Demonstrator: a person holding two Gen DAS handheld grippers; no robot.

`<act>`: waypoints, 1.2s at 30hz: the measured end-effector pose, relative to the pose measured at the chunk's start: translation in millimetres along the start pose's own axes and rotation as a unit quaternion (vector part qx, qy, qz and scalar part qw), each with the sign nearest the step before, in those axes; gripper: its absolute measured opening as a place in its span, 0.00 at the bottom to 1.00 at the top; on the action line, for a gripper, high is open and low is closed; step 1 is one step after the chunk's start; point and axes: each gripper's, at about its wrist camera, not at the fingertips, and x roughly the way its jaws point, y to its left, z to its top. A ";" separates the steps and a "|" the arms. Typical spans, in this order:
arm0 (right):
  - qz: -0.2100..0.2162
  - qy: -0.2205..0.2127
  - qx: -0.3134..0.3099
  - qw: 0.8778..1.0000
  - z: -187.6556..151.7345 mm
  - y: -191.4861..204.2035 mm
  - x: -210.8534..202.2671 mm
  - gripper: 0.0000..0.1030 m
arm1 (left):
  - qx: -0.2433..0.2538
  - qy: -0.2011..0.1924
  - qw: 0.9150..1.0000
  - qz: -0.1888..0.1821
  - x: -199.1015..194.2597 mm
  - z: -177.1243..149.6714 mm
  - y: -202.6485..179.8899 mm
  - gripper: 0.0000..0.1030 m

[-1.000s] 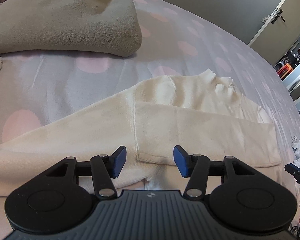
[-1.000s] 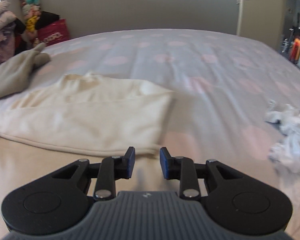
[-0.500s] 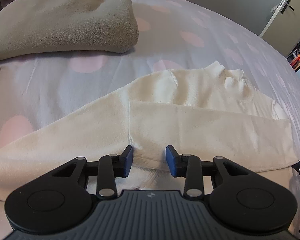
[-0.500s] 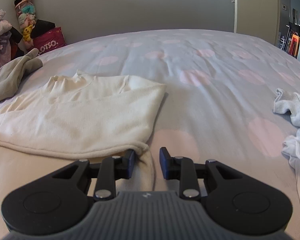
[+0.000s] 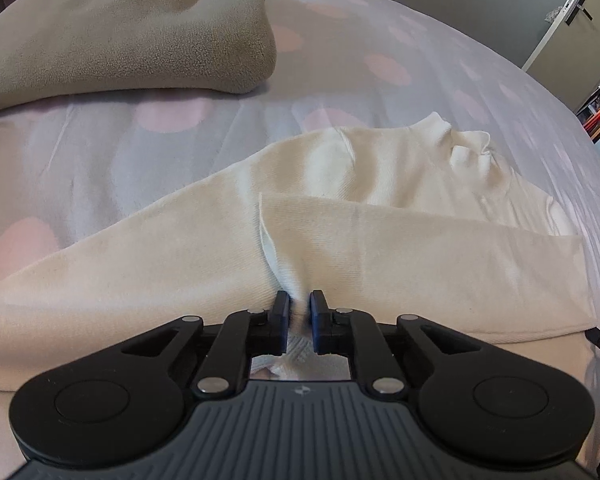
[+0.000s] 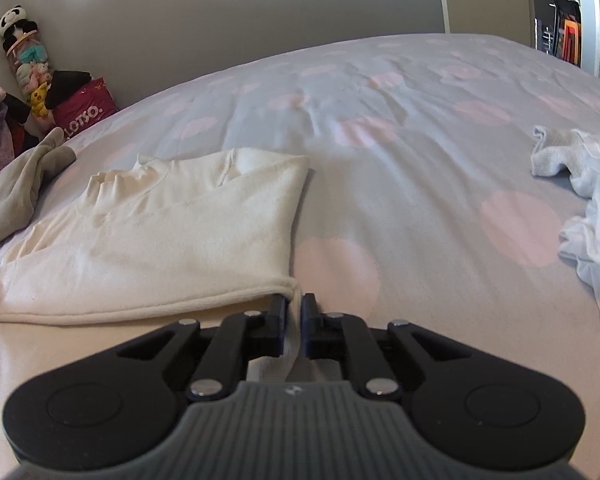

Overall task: Fold clothes
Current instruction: 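Grasp the opposite sweatshirt side edge with the left gripper, then lift the side and sleeve with the left gripper and fold it across the body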

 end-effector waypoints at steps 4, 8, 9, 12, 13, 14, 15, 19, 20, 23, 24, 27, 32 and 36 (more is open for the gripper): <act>-0.027 -0.001 0.003 1.000 -4.1 -1.6 -19.0 0.14 | 0.015 -0.015 1.000 0.020 -30.9 -4.1 14.5 0.13; -0.026 -0.026 -0.002 0.999 -7.9 3.5 -48.7 0.18 | 0.013 -0.034 0.999 0.031 -76.5 -10.2 45.2 0.24; -0.023 -0.031 -0.003 0.999 -10.3 6.2 -55.5 0.25 | 0.014 -0.040 0.998 0.040 -89.9 -11.3 53.3 0.28; -0.015 -0.033 -0.010 0.999 -17.9 14.8 -69.1 0.28 | 0.007 -0.060 0.995 0.079 -131.8 -14.0 84.8 0.35; -0.014 -0.033 -0.015 0.999 -19.7 17.8 -72.0 0.28 | -0.005 -0.066 0.994 0.091 -145.0 -15.4 99.0 0.36; -0.014 -0.034 -0.020 0.999 -20.9 20.3 -74.3 0.29 | -0.016 -0.073 0.992 0.103 -158.2 -16.8 113.2 0.36; -0.014 -0.036 -0.024 0.999 -22.1 22.7 -76.5 0.29 | -0.028 -0.080 0.990 0.114 -170.6 -18.8 127.6 0.36; -0.013 -0.044 -0.035 0.998 -25.4 29.5 -81.5 0.31 | -0.095 -0.098 0.979 0.150 -208.1 -35.6 188.3 0.36; -0.012 -0.045 -0.039 0.998 -26.7 31.4 -82.4 0.32 | -0.115 -0.100 0.976 0.155 -214.3 -41.4 203.7 0.37; -0.013 -0.048 -0.054 0.997 -29.7 37.2 -82.4 0.33 | -0.175 -0.106 0.966 0.157 -222.9 -62.9 245.7 0.38; -0.012 -0.048 -0.057 0.997 -30.4 38.5 -82.3 0.34 | -0.191 -0.104 0.963 0.159 -221.1 -69.2 256.4 0.40; -0.010 -0.049 -0.065 0.997 -32.6 41.1 -81.4 0.36 | -0.228 -0.098 0.955 0.161 -212.0 -85.3 281.5 0.40; -0.013 -0.044 -0.077 0.996 -34.8 45.0 -77.4 0.36 | -0.266 -0.092 0.946 0.159 -191.4 -102.1 304.5 0.40; -0.017 -0.039 -0.086 0.995 -36.7 48.1 -72.8 0.38 | -0.292 -0.103 0.940 0.145 -180.9 -111.3 315.7 0.38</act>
